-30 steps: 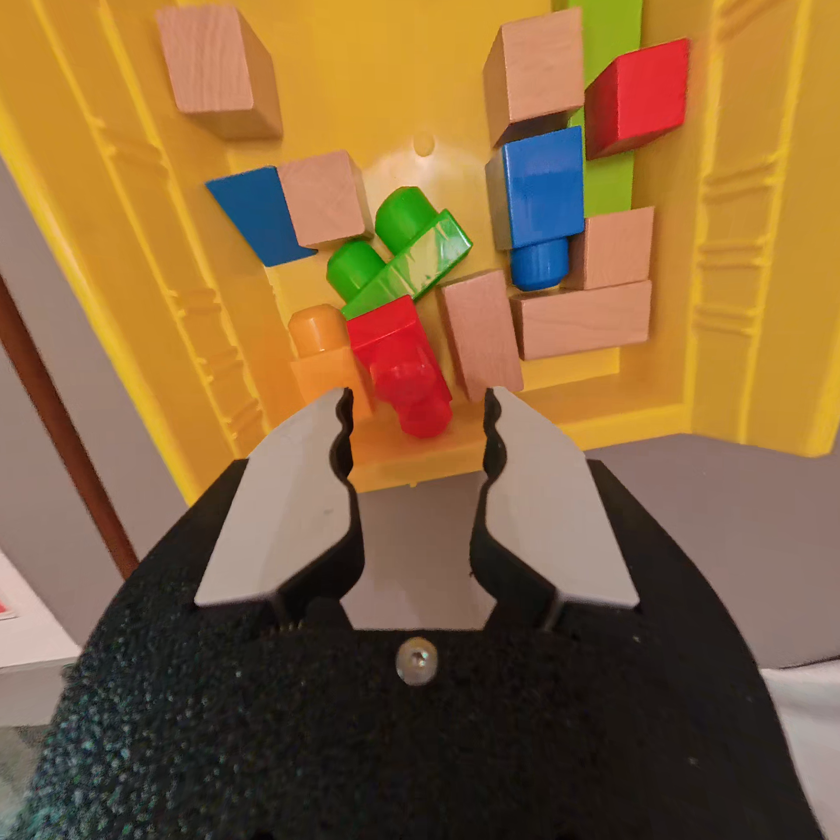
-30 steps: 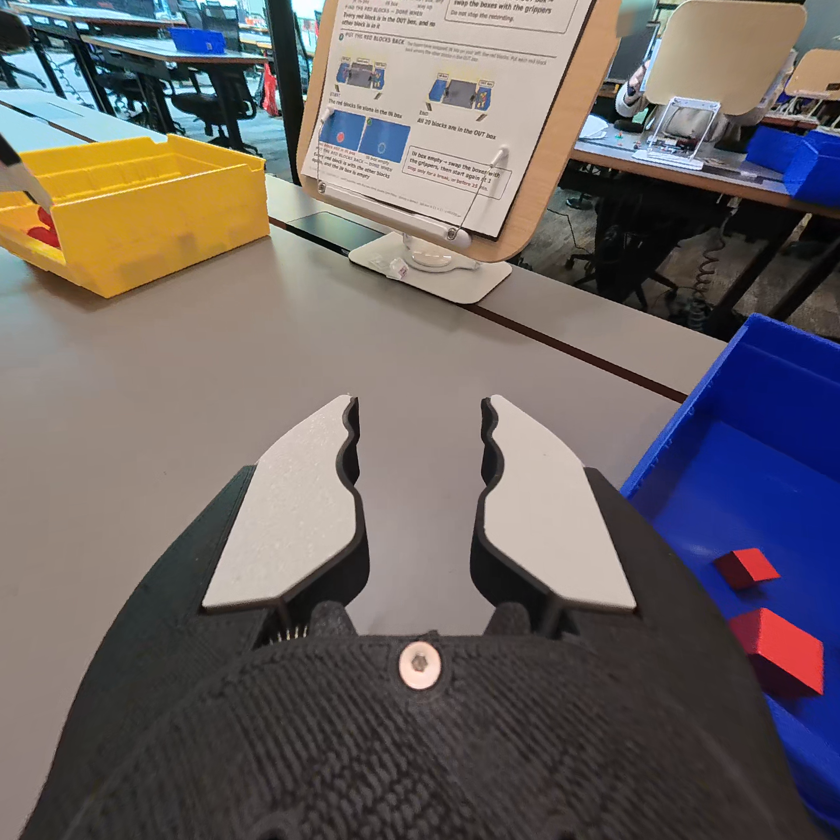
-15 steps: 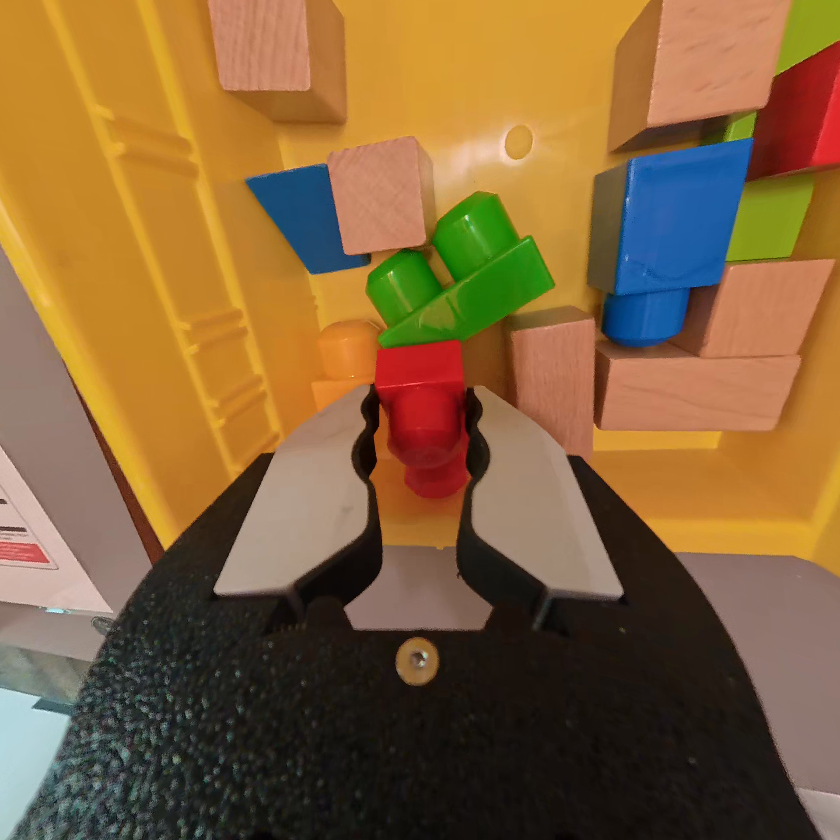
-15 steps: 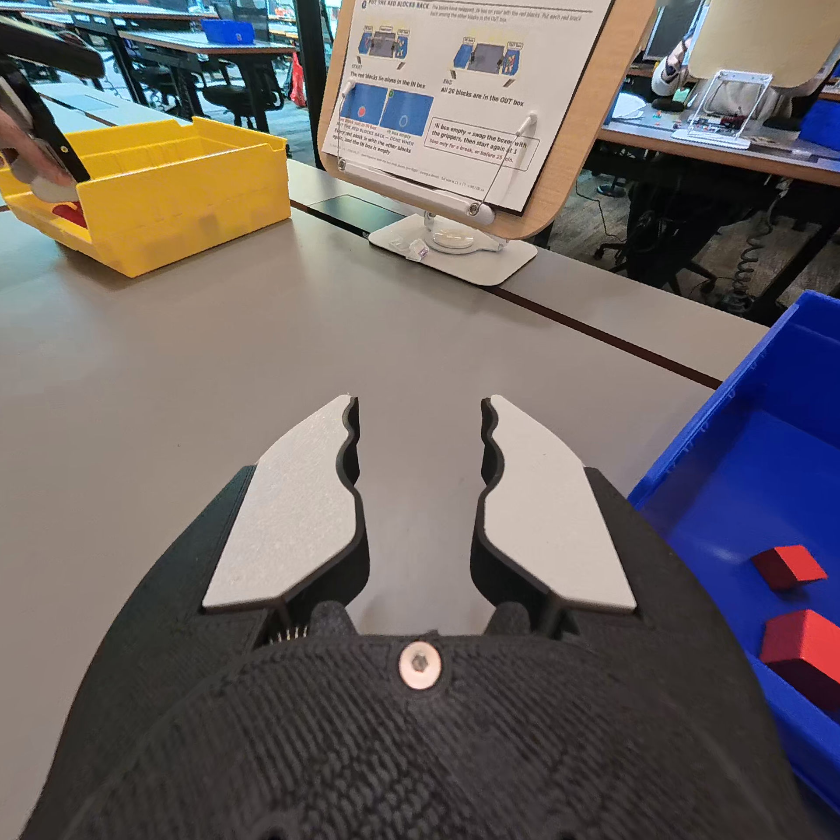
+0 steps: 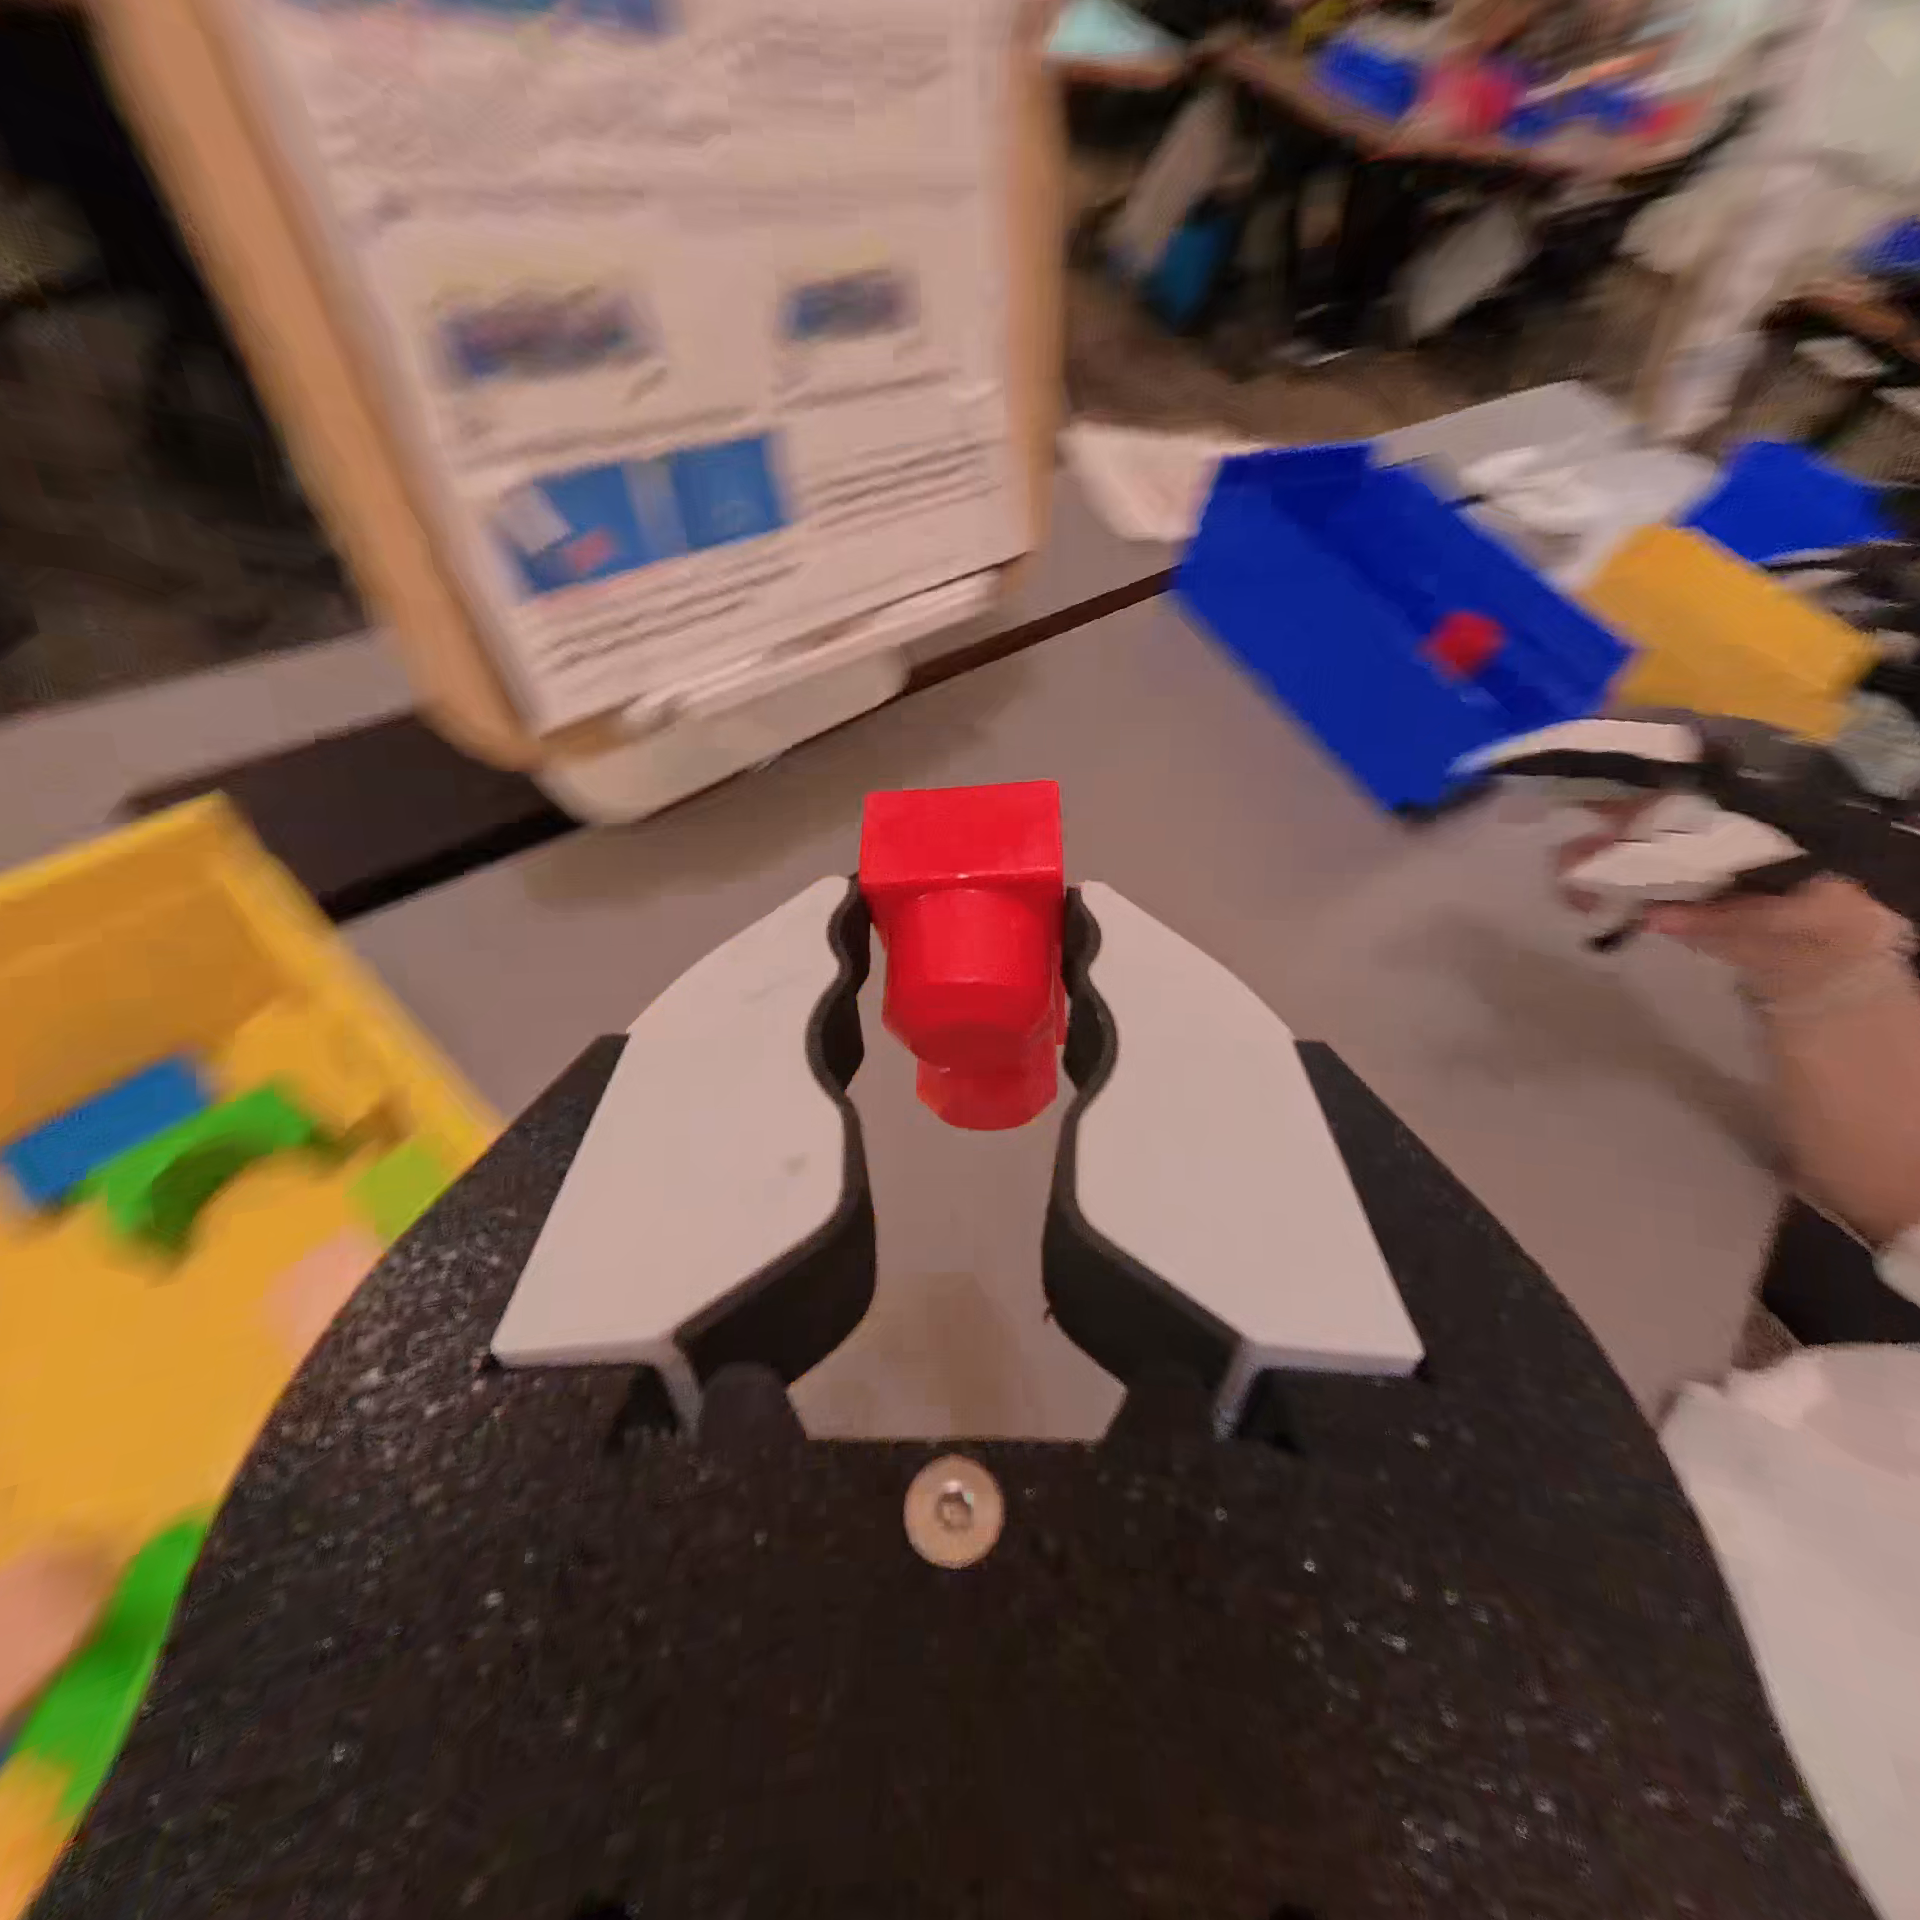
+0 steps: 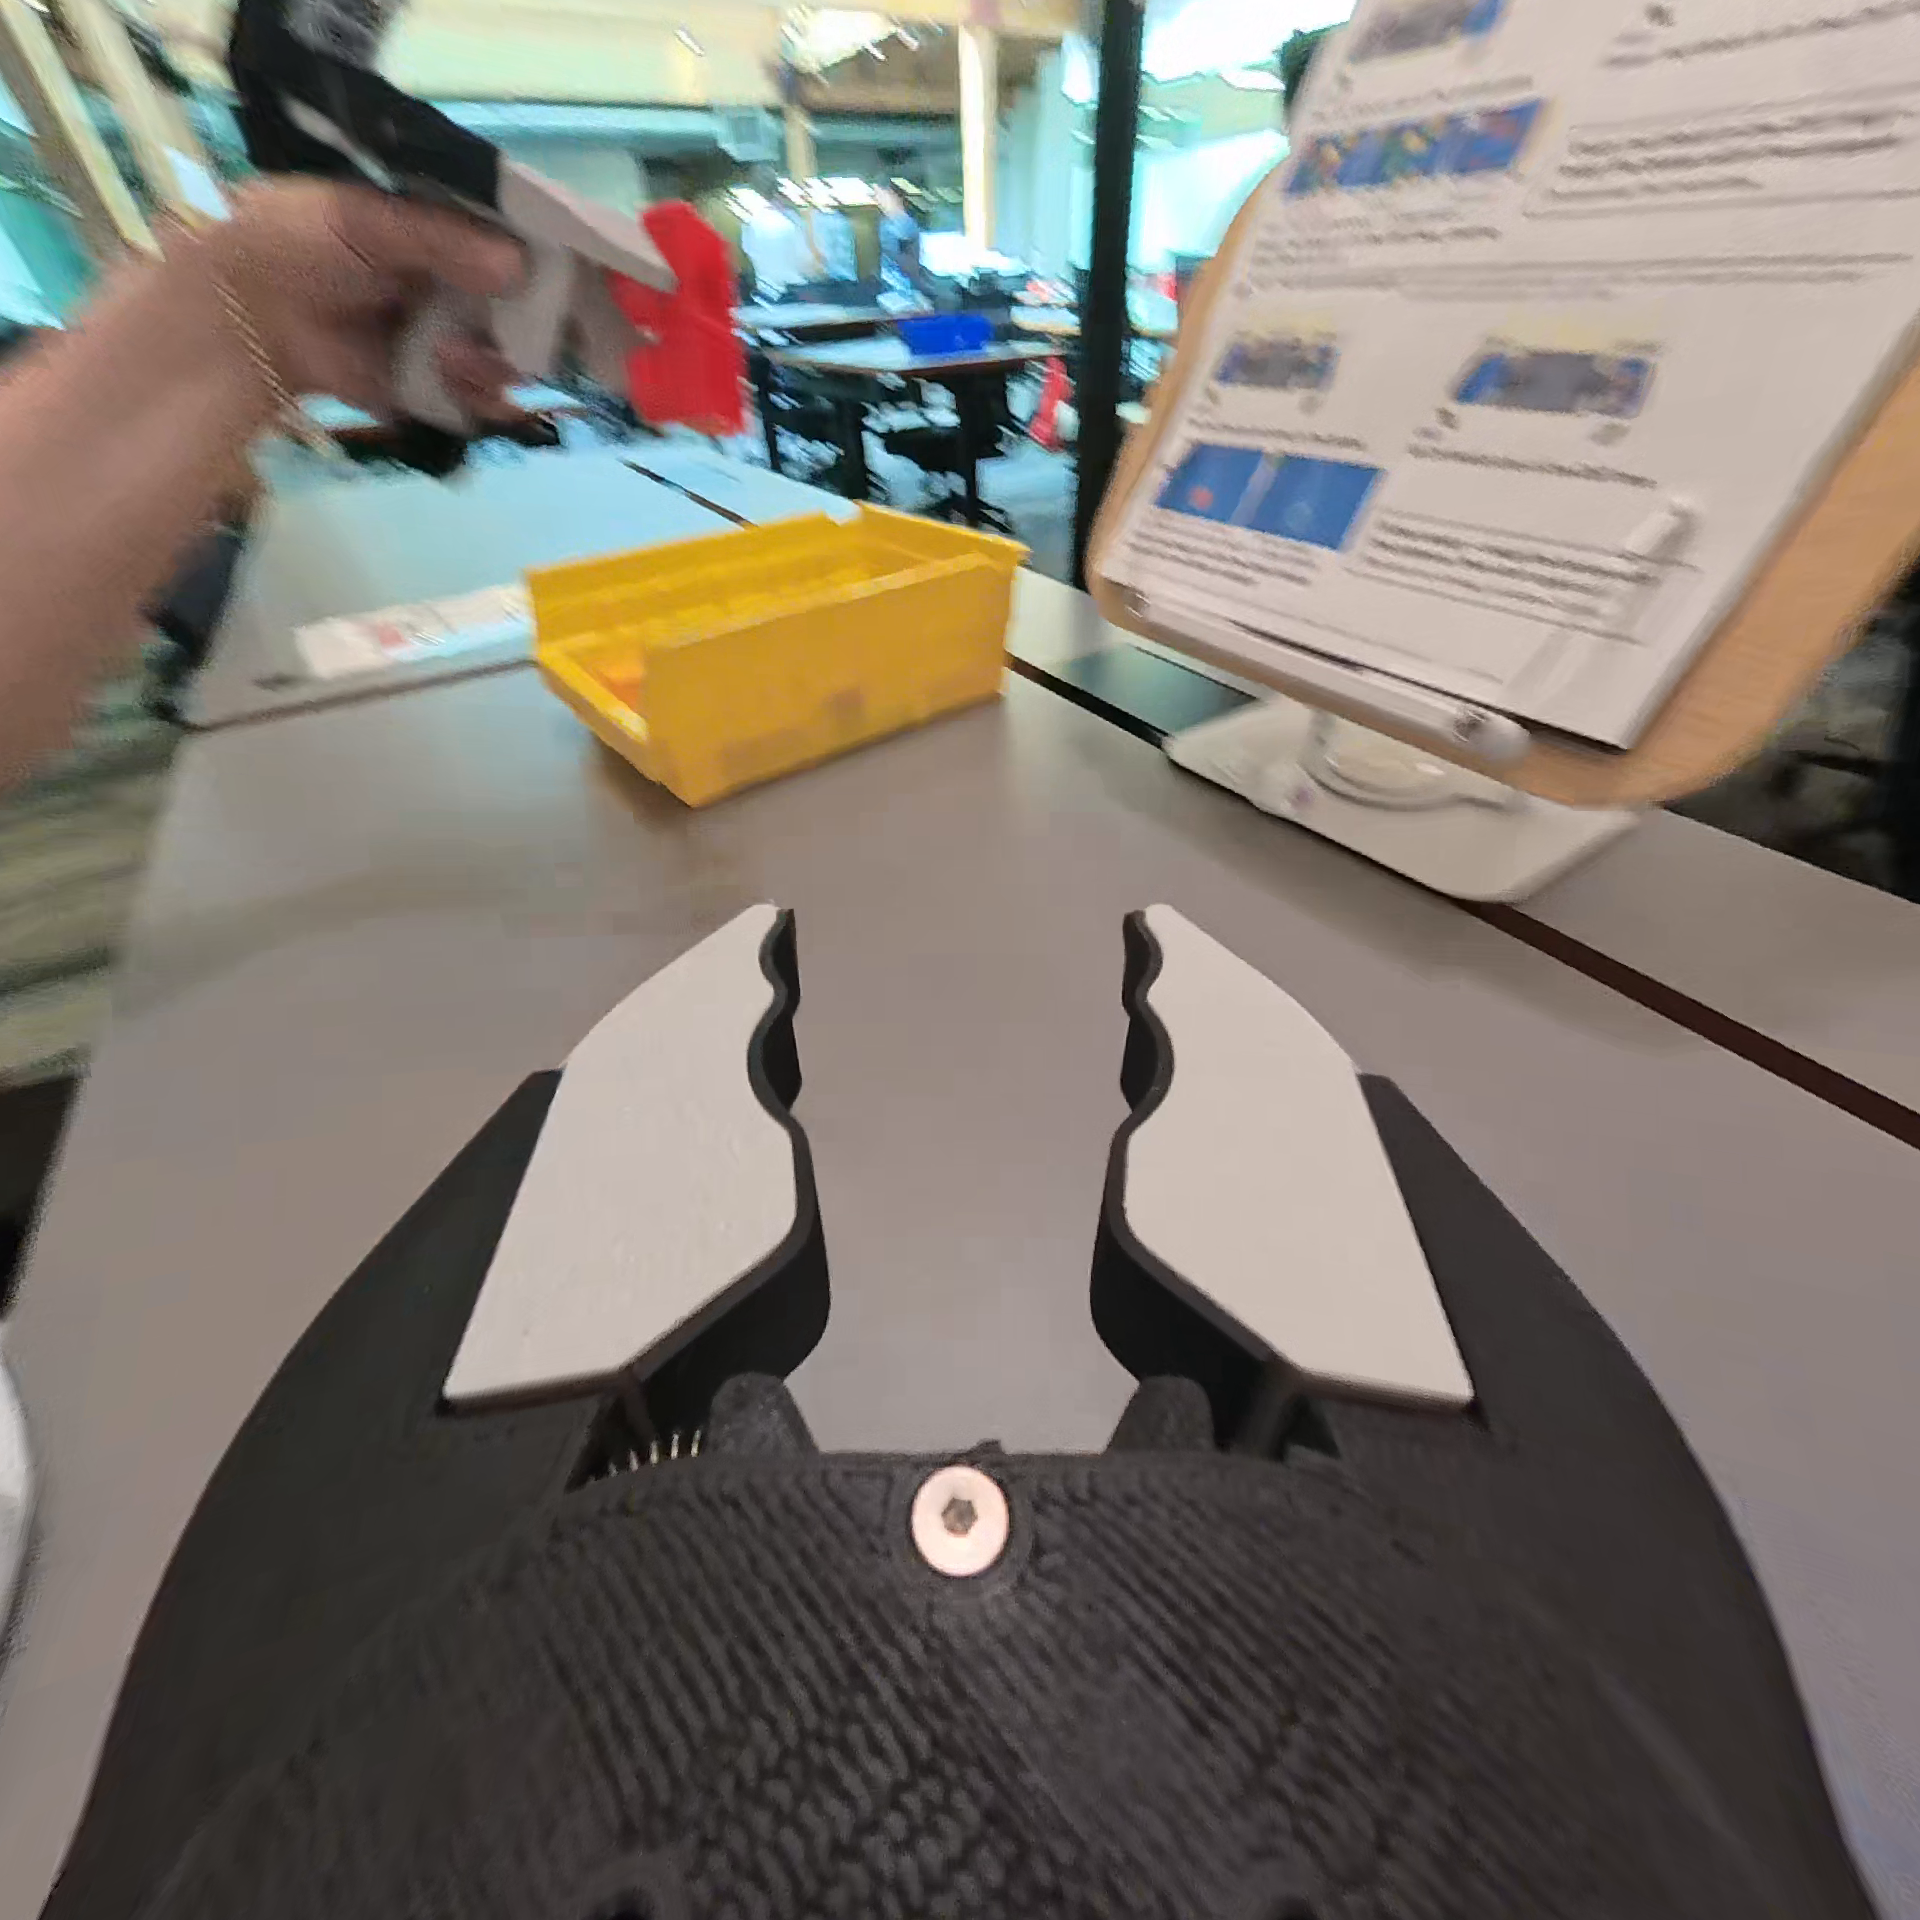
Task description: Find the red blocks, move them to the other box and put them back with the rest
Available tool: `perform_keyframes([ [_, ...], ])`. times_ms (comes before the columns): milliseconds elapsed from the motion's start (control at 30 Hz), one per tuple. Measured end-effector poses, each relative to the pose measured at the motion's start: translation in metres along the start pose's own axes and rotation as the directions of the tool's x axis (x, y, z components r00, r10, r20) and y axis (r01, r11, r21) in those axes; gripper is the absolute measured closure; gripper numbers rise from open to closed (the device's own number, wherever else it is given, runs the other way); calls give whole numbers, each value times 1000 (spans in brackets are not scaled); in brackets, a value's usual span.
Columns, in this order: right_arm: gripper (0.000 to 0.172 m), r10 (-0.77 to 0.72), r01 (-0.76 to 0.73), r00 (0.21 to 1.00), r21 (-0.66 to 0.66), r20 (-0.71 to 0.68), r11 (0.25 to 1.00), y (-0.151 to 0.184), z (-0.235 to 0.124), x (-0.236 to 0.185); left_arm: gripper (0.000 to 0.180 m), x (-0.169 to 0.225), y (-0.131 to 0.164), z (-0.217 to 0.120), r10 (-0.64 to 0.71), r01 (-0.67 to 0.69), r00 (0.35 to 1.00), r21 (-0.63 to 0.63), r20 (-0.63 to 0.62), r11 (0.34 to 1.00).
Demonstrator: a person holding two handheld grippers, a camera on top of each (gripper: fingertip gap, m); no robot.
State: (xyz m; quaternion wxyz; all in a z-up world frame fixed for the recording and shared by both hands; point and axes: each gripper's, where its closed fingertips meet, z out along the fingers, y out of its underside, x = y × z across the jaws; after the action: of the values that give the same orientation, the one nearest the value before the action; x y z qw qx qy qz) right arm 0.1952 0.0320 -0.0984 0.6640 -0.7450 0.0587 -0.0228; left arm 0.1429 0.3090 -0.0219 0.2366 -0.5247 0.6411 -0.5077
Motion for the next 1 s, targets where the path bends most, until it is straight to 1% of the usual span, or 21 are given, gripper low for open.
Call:
perform_keyframes([
  [67, 109, 20, -29, 992, 66, 124, 997, -16, 16, -21, 145, 56, -5, 23, 105, -89, 974, 88, -203, 992],
  [133, 108, 39, -64, 976, 114, 214, 991, -29, 29, -36, 145, 103, -4, 44, 171, -110, 914, 180, -367, 978],
  [200, 107, 64, -102, 958, 123, 280, 987, -35, 40, -47, 145, 140, -1, 59, 223, -99, 839, 263, -496, 960],
  [267, 105, 76, -130, 939, 140, 335, 982, -41, 45, -57, 146, 165, 3, 71, 250, -72, 778, 313, -576, 947],
  [300, 106, 76, -138, 935, 158, 347, 978, -44, 46, -60, 146, 174, 6, 76, 257, -61, 753, 326, -605, 944],
  [400, 113, 74, -158, 934, 219, 350, 963, -56, 44, -63, 146, 192, 13, 90, 267, -47, 712, 336, -649, 941],
  [433, 117, 68, -157, 931, 225, 360, 962, -58, 43, -66, 146, 196, 14, 92, 272, -40, 702, 345, -658, 938],
  [500, 135, 48, -133, 938, 229, 344, 964, -58, 40, -65, 145, 204, 15, 96, 269, -20, 680, 349, -682, 937],
  [567, 135, 33, -111, 943, 220, 331, 969, -57, 36, -62, 146, 206, 17, 98, 263, -10, 680, 351, -684, 937],
  [633, 135, 20, -83, 955, 201, 295, 976, -56, 31, -55, 145, 204, 21, 105, 229, -10, 704, 313, -672, 950],
  [667, 135, 8, -64, 964, 201, 265, 977, -58, 26, -49, 144, 202, 23, 109, 209, -7, 724, 296, -657, 955],
  [700, 135, 5, -49, 977, 205, 213, 978, -61, 19, -39, 143, 198, 23, 114, 197, -10, 763, 294, -616, 956],
  [767, 135, 18, -33, 997, 186, 80, 982, -65, -1, -7, 123, 189, 25, 120, 206, -47, 827, 300, -523, 953],
  [800, 135, 31, -27, 999, 154, -27, 988, -63, -14, 18, 120, 185, 27, 121, 213, -69, 848, 296, -486, 953],
  [833, 135, 30, -14, 987, 107, -158, 994, -58, -29, 47, 120, 180, 29, 122, 216, -91, 869, 286, -445, 954],
  [867, 135, 11, 1, 953, 39, -301, 999, -50, -48, 79, 121, 175, 33, 122, 225, -119, 887, 271, -403, 955],
  [933, 135, -52, -14, 838, -115, -544, 993, -30, -94, 138, 122, 168, 42, 123, 254, -182, 908, 232, -334, 956],
  [1000, 135, -124, -51, 711, -226, -692, 973, -16, -136, 184, 123, 161, 52, 124, 280, -234, 918, 188, -280, 954],
])
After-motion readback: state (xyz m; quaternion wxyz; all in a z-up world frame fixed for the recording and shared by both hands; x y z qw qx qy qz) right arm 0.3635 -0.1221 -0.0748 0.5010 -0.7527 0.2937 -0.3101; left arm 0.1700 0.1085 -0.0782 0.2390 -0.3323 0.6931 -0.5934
